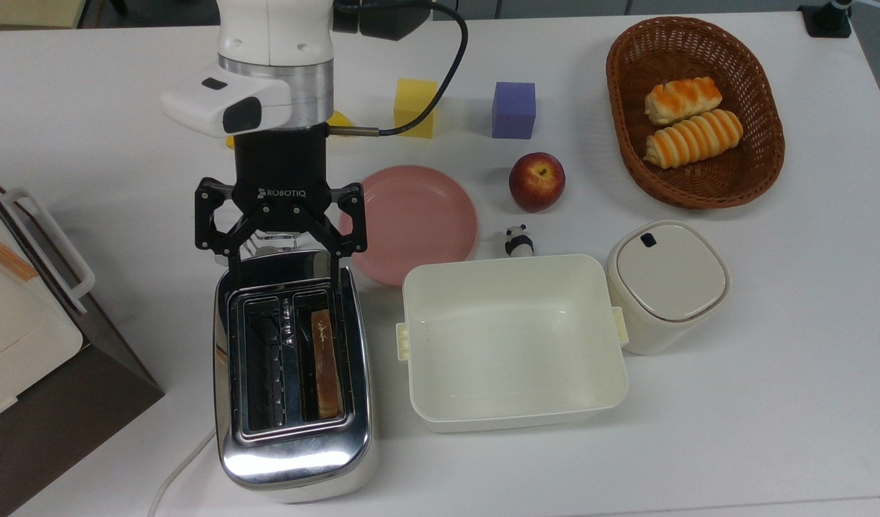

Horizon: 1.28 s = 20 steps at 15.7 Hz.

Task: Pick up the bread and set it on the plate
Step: 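Position the open gripper above the bread slice in the toaster slot, then lower the gripper and close it on the bread slice's crust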

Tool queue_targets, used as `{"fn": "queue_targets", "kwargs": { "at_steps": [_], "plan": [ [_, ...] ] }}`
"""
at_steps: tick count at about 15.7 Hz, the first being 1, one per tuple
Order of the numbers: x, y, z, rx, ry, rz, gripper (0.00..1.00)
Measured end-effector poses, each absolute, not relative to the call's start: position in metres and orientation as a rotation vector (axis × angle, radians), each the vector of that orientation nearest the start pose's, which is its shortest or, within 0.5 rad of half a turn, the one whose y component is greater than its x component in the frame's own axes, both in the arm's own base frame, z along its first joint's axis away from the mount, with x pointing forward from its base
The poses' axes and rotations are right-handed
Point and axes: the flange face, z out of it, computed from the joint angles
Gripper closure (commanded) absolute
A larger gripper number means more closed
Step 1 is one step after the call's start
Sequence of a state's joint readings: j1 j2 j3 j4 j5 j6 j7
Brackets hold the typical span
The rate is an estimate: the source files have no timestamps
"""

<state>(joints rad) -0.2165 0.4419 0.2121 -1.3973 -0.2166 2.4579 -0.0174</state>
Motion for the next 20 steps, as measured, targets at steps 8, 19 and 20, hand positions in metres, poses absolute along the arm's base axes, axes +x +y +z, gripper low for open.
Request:
{"fn": "queue_targets", "kwargs": {
  "at_steps": [8,19,20],
  "plan": [
    [0.743,-0.008,0.496,-3.121,-0.242,-0.938,0.03],
    [0.755,-0.010,0.482,-3.099,-0.264,-1.021,0.07],
    [0.756,-0.011,0.480,-3.099,-0.264,-1.025,0.12]
  ]
}}
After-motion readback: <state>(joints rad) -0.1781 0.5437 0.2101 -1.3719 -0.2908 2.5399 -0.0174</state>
